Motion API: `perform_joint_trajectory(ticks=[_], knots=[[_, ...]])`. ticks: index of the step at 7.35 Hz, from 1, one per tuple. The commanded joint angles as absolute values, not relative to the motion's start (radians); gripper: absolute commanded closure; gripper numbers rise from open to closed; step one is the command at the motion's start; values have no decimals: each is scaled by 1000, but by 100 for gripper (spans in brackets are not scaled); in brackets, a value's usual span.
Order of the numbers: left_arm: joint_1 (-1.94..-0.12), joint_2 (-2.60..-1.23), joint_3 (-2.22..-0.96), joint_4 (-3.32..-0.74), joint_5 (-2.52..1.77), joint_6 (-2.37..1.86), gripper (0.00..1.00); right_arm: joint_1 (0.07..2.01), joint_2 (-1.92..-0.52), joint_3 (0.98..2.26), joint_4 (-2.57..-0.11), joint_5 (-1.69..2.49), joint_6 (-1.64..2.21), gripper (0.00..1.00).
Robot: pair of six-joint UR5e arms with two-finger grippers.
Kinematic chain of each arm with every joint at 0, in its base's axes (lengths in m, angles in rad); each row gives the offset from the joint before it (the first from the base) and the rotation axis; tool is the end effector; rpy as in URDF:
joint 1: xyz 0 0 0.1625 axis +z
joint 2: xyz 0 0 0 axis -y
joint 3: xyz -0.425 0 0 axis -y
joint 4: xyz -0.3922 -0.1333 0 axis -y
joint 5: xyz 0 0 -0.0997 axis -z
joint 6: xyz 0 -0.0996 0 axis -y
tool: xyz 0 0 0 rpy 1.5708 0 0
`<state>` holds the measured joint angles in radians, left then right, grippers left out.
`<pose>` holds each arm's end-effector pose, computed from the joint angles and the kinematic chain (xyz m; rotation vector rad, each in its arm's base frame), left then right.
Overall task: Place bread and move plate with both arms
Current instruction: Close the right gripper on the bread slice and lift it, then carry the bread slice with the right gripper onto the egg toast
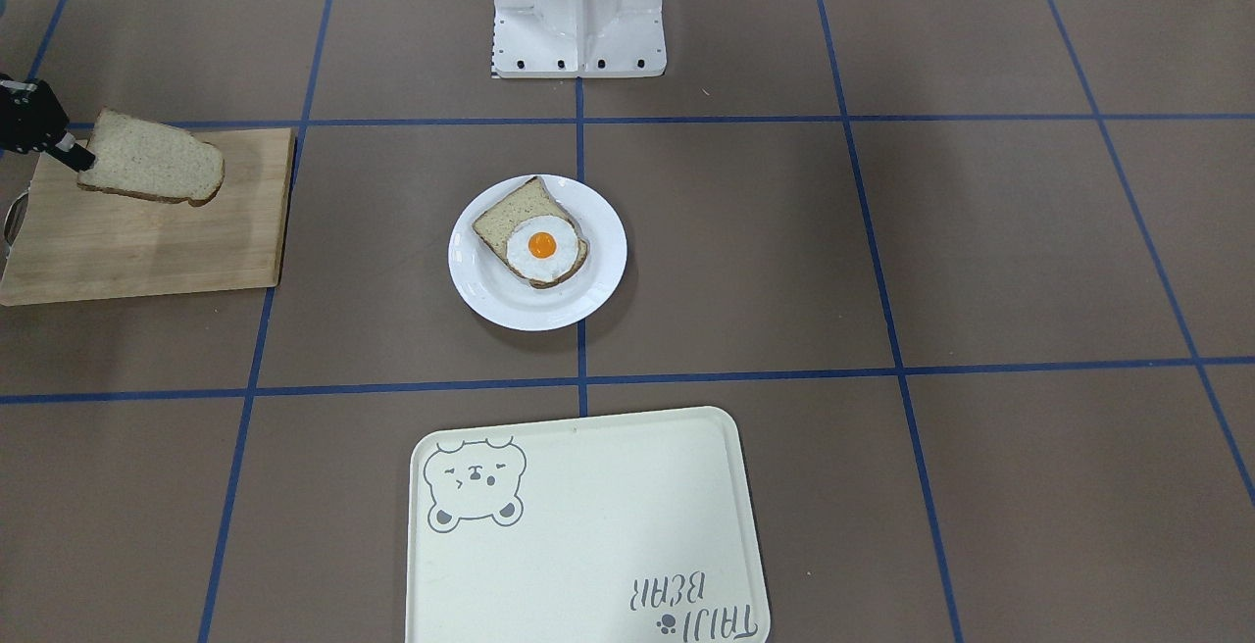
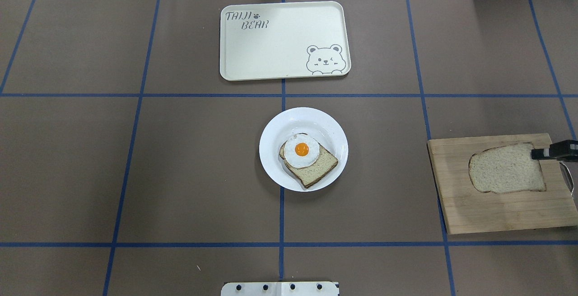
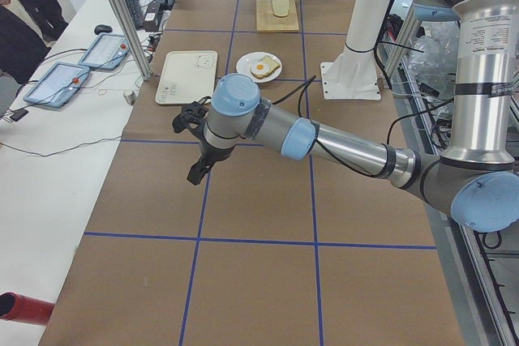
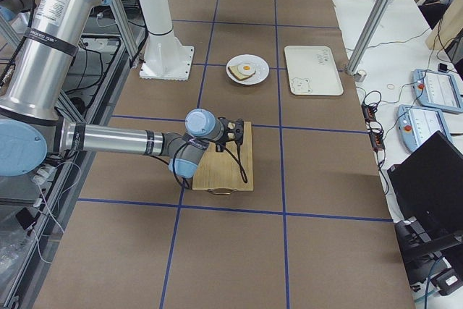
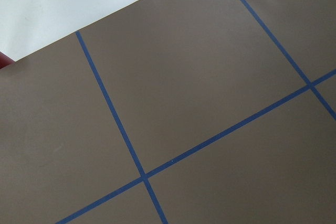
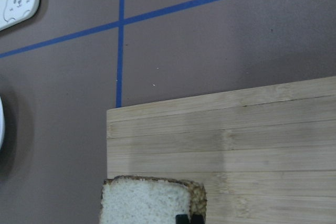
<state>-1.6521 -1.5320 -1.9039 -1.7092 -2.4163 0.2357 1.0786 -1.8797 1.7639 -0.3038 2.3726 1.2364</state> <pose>-0.0973 -0.4707 0.4916 0.5345 0.7599 0.3260 -0.1177 -0.3502 0.5499 0.1640 -1.2751 0.1781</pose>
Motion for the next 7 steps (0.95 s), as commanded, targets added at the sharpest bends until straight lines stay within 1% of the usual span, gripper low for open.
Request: perform_joint_trajectory(ticks=[1,3,4,6,7], knots=[[-1652,-1506,-1910,-1709,-2454,236,1,1085,-1757,1764,-327,2329,1453,100],[-1652,-1503,-1910,-1709,-2467,235,1,1030,-1666,1788,-426,2208,1587,100],[-1652,-1502,-1908,-1709,-2467,235,1,956,-1634,1836,-521,2095,1644,100],[-1651,-1503,-1899,-1709,-2467,235,1,795,-1507,1963,-838,1883,1744,100],[-1651,-1503,-1898,-1709,-2467,233,1,714,-1430,1989,-973,1776,1799,100]])
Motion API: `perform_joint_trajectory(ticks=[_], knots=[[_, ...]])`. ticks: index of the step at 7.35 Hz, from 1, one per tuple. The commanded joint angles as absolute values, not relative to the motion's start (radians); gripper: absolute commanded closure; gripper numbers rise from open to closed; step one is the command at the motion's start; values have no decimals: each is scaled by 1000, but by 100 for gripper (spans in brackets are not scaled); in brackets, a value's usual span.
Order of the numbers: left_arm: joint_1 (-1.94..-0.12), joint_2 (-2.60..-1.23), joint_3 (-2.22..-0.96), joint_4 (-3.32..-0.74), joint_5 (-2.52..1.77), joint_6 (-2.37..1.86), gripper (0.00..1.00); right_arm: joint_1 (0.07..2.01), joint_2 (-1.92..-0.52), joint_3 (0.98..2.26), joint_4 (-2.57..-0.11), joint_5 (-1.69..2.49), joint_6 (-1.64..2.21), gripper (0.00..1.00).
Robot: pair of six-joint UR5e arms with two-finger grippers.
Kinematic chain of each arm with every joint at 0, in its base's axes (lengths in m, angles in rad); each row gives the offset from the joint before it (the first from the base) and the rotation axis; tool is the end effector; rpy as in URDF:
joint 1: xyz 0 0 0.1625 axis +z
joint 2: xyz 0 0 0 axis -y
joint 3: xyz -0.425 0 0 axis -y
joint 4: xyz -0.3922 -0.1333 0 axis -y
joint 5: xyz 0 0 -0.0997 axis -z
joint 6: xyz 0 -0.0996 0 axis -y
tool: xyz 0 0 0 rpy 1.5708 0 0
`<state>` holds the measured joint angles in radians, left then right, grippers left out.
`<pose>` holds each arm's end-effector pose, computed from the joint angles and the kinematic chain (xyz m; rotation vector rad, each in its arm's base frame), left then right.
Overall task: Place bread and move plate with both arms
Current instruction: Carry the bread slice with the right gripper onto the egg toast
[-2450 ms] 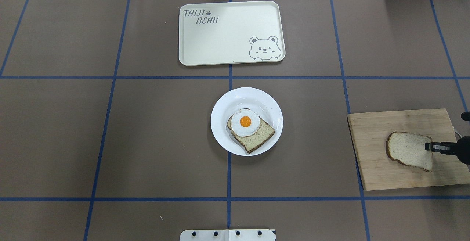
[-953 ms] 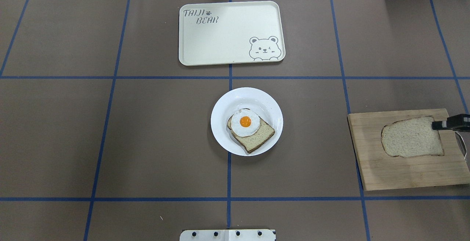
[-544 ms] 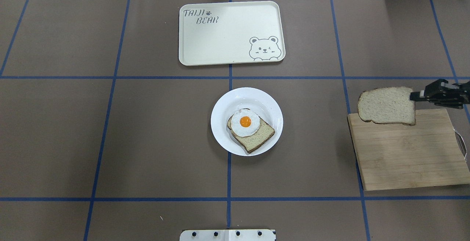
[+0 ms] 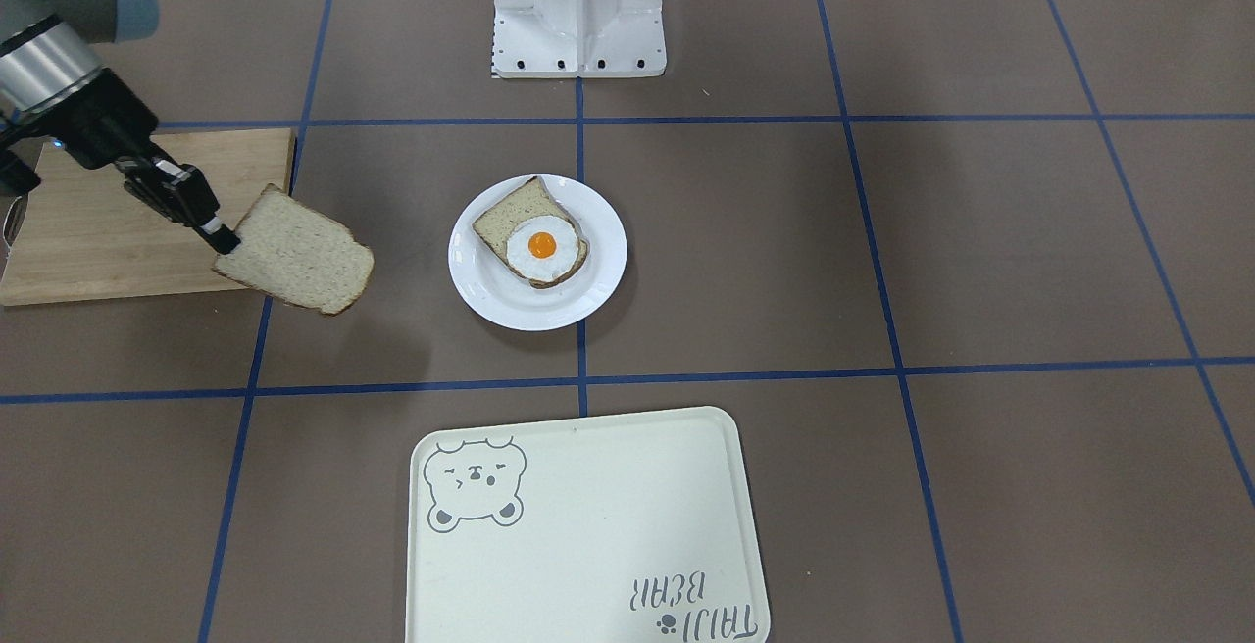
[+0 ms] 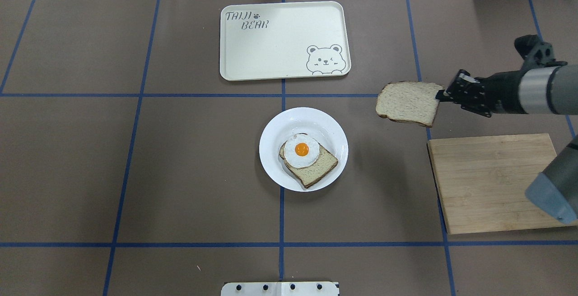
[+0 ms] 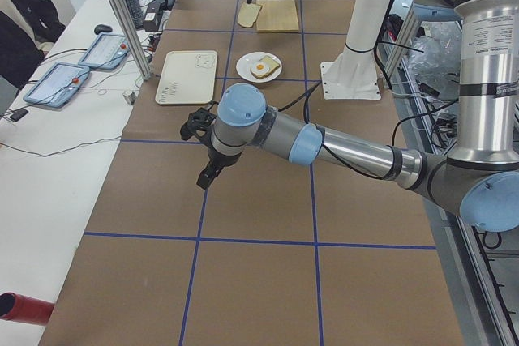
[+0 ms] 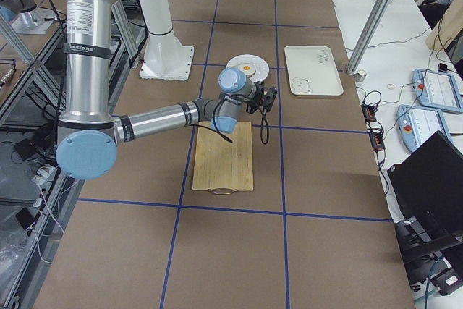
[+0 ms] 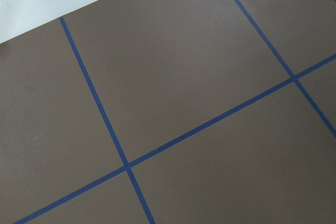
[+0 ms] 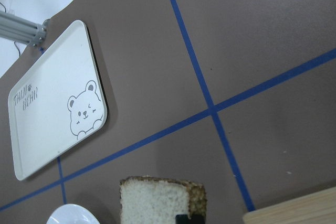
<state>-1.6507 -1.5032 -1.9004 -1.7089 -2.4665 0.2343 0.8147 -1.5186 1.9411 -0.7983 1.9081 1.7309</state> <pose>-0.0926 -0.4603 0.5034 0.5081 0.8169 0.3215 -0.2727 -0.4354 0.3679 0.1019 -1.2384 0.6483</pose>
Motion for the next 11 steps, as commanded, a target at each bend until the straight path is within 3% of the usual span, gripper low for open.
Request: perform_joint_trajectory(ticks=[1,5,11], knots=[[-1651,-1503,-1896,-1709,-2467,233,1,646,-1354,2000,-1097,1706,1846,100],[-1651,-1503,-1885,-1709,-2467,236,1,389,-1215,1996,-1365,1435,2014,100],[-1651,-1502,-1887,-1710,-2467,239,1,281,-1181,1931,-1385,1322,2080,100]])
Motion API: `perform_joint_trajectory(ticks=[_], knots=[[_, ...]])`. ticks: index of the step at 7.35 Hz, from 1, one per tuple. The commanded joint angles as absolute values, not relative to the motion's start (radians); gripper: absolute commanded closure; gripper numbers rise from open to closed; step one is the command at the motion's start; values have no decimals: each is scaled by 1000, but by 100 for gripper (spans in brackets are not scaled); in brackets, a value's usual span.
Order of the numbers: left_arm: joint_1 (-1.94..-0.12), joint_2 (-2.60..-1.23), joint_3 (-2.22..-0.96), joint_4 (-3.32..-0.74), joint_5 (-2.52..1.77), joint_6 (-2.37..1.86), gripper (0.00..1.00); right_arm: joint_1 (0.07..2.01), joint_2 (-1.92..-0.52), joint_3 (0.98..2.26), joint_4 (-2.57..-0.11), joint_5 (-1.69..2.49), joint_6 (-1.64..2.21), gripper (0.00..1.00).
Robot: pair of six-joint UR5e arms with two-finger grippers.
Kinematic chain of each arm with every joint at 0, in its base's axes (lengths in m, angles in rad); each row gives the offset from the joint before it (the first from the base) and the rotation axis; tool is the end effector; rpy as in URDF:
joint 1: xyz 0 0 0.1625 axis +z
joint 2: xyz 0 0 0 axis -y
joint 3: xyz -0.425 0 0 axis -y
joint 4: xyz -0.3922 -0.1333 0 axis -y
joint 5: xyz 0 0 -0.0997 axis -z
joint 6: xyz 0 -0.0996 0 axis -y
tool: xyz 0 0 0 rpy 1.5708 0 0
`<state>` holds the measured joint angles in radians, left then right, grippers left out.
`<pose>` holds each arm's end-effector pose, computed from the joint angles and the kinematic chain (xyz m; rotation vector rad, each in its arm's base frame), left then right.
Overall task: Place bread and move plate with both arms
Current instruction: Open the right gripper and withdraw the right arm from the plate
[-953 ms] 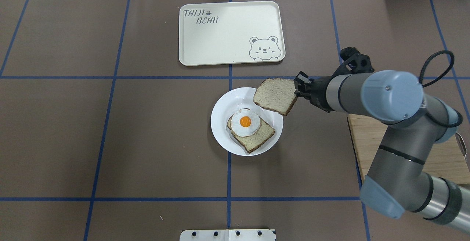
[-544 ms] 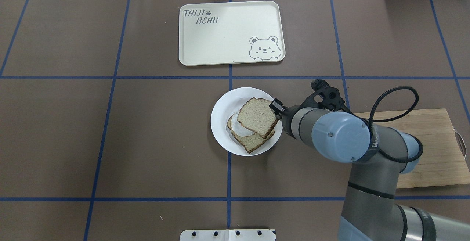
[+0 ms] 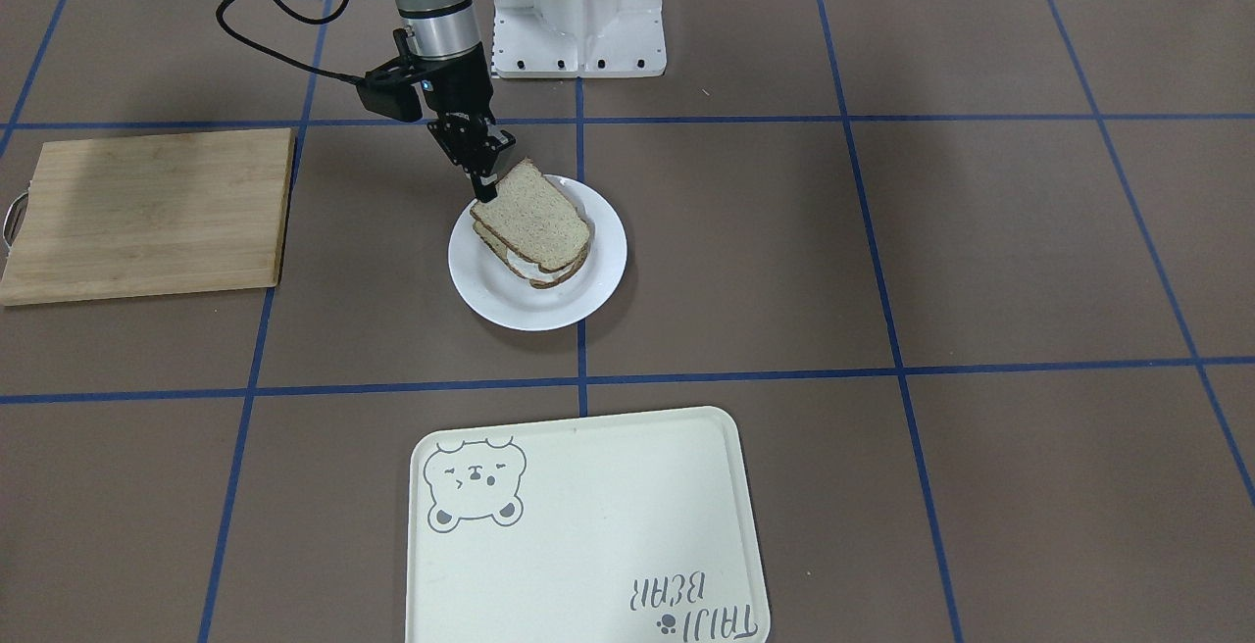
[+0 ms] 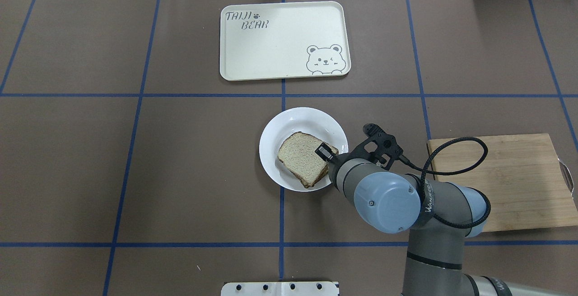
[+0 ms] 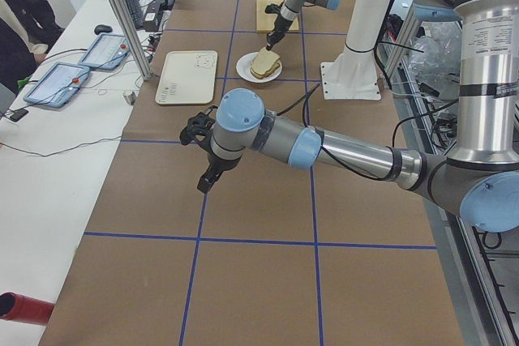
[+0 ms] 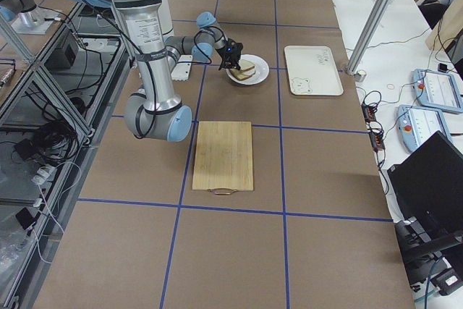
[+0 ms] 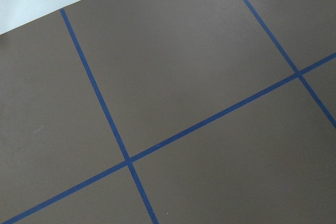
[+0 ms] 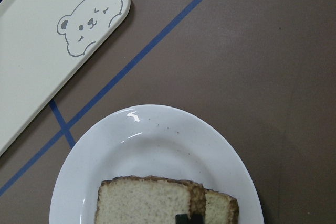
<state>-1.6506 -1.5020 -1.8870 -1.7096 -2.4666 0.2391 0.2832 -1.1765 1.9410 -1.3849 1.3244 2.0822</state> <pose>-0.0926 -0.4609 0.5105 0.4974 0.8187 0.3199 -0.5156 -0.3142 0.2585 0.1223 -0.9972 0.8461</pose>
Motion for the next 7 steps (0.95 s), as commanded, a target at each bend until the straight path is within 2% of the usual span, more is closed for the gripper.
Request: perform_joint_trajectory(ticks=[1,2,3,5,7], knots=[[-1651,-1502,-1885,-1710,-2467,239,1,284,-1183,1931,-1385,1321,2077,100],[-1651,-1502,-1887,-1710,-2468,239,1,287,-1187,1925,-1385,1319,2072,72],[-1651,-1502,-1887,-1710,-2467,239,1,288,-1186,1927,-1408,1307,2072,1],[-1651,-1502,-1890,-1709,-2467,238,1,334,-1174,1945,-1446,1316,1993,0],[-1651,-1503,-1899,-1709,-2468,218,1,504,-1175,1953,-1479,1525,1785,0]])
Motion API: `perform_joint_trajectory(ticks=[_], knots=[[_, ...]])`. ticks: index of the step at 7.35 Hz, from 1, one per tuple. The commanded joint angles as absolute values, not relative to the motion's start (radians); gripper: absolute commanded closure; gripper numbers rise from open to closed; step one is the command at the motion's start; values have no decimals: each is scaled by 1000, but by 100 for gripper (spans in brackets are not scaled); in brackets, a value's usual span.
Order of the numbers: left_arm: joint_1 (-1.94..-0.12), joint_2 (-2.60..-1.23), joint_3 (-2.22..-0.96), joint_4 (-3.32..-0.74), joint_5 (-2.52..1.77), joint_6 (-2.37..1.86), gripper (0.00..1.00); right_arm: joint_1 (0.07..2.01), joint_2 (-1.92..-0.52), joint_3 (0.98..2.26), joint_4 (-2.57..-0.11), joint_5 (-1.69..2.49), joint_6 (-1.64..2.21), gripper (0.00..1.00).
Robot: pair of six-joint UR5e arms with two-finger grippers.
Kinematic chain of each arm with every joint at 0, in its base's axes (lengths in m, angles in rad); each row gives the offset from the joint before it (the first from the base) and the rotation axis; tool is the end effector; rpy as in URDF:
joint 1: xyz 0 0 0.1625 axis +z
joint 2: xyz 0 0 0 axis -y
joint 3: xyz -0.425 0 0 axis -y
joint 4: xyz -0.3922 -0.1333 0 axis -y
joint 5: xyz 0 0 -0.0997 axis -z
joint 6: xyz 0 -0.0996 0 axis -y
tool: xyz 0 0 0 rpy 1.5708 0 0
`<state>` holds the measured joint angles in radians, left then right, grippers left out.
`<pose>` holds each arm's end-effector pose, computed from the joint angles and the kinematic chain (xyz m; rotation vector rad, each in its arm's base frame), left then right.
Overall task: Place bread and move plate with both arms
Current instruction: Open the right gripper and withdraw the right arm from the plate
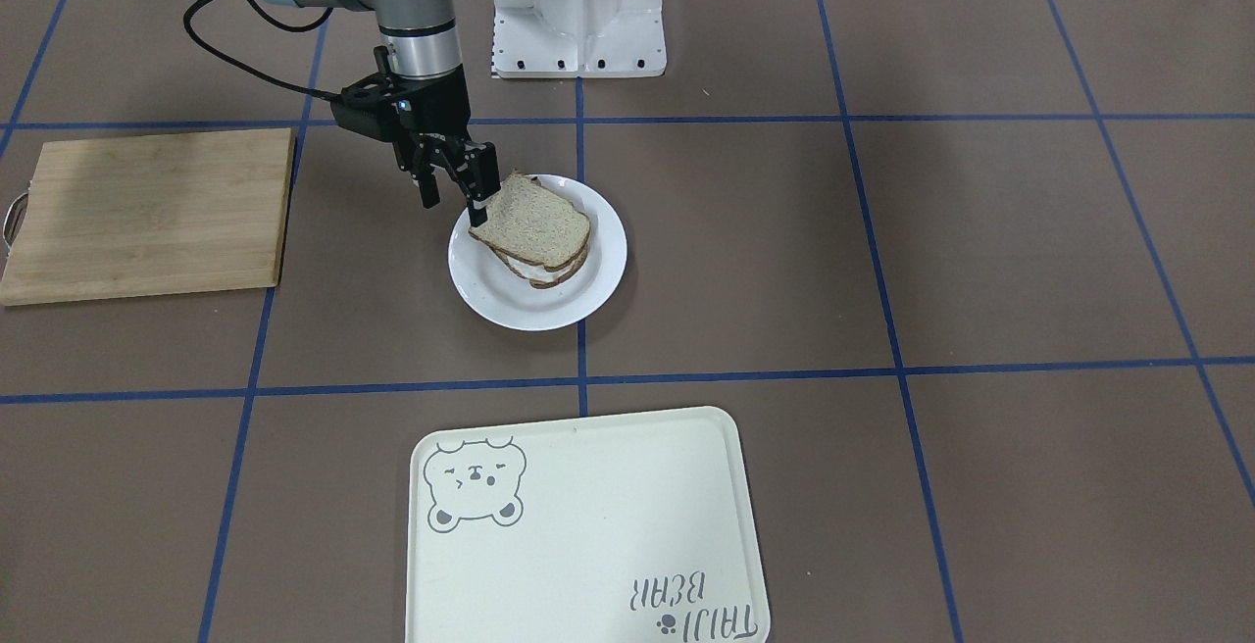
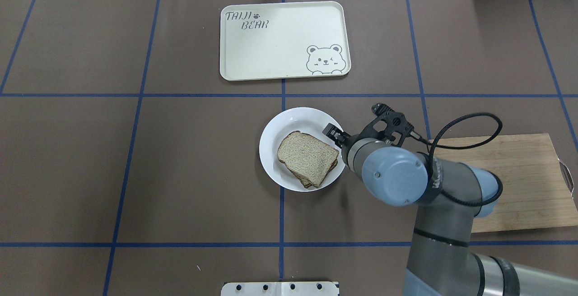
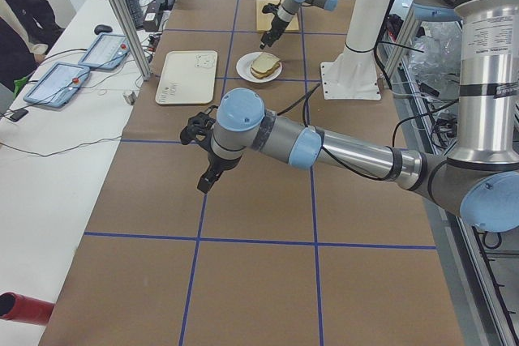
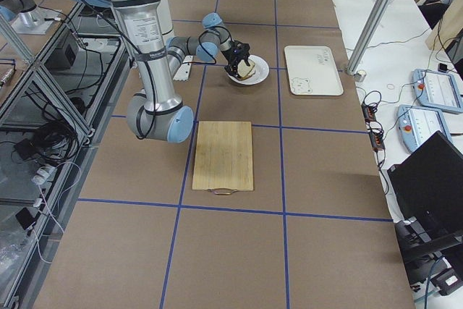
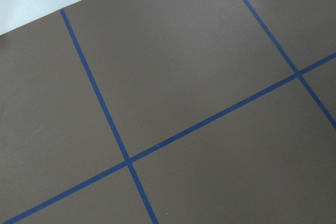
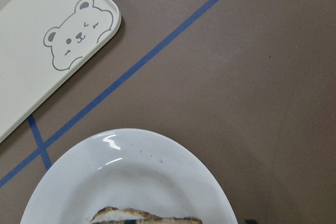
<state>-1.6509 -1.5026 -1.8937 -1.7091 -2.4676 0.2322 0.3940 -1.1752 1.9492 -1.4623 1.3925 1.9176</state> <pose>-0.0926 -0.4606 0.5069 0.5009 0.8198 0.3164 -0.4806 -0.3633 0.2658 0.1923 -0.8996 0.7681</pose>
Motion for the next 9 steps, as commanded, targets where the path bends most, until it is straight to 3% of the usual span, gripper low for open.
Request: perform_joint_trajectory(ticks=[1,3,6,9], knots=[[-1648,-1511,-1902,-1721,-2496,119,1,612,-1184,1944,-1480,1646,1614,0],[-1616,-1516,-1899,-1898,-2598,-253,1,838,-1265,1921,-1479,1872,1229,0],[-1317,-1569,-1894,-2306,-2490,-928,1,1163,-1400,1838,-1477,2116,672,0],[-965,-1682,-1893,-2344,-2265,-1272,1,1426,-1594,1775,-1471,2279,249,0]])
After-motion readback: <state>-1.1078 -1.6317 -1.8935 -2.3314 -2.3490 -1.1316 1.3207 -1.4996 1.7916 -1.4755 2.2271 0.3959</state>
